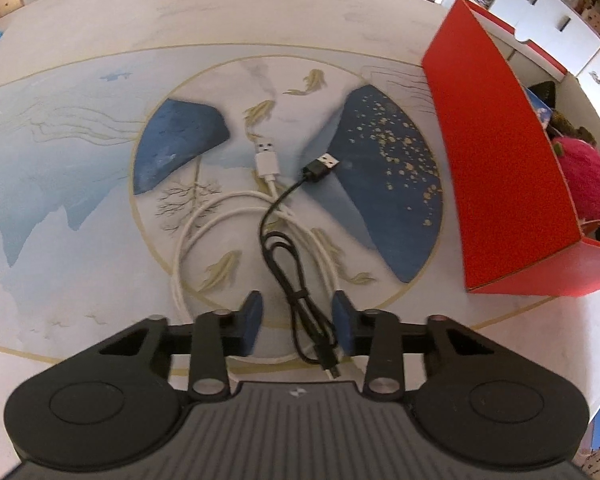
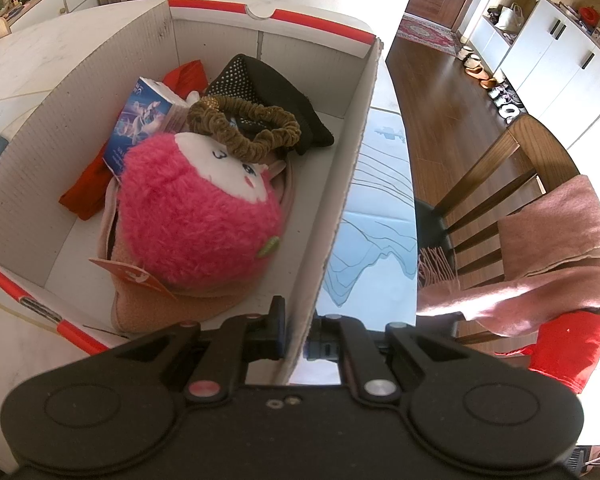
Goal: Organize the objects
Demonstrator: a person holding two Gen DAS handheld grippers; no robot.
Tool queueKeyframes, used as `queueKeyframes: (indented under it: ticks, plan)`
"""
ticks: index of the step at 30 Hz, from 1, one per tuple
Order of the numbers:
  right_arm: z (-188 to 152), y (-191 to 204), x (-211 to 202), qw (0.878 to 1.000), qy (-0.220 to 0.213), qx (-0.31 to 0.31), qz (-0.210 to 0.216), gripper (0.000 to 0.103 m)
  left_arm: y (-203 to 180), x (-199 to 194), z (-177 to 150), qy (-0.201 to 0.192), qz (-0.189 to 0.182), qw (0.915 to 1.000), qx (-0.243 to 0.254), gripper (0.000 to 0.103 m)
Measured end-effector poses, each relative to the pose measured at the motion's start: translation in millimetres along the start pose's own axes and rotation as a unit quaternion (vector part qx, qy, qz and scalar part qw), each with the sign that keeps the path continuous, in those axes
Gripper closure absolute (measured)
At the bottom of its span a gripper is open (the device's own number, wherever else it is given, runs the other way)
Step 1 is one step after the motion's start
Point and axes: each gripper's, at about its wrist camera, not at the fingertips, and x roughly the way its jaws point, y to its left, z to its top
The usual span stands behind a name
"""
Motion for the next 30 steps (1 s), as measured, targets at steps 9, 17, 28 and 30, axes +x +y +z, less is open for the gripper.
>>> queueKeyframes:
  ticks: [9,17,28,30]
  plan:
    - [0,0,1,1.000,0.000,0.001,0.000,0.096,-1,-12,8,-0.022,-0.013,0.9997,0.000,0.093]
    - [0,0,1,1.000,-0.001,0.001,0.000,0.096,-3,-49,30,-0.065,-0.045,0.9969,-0.002,0.097]
    - [0,0,1,1.000,-0.001,0.000,0.000,0.096,-16,-102,66,-0.134,-0.088,0.9870,0.000,0.097]
    - [0,-1,1,1.000,-0.001,-0.001,0.001,0.096,-25,-111,73,-0.146,-0.095,0.9846,0.014,0.097]
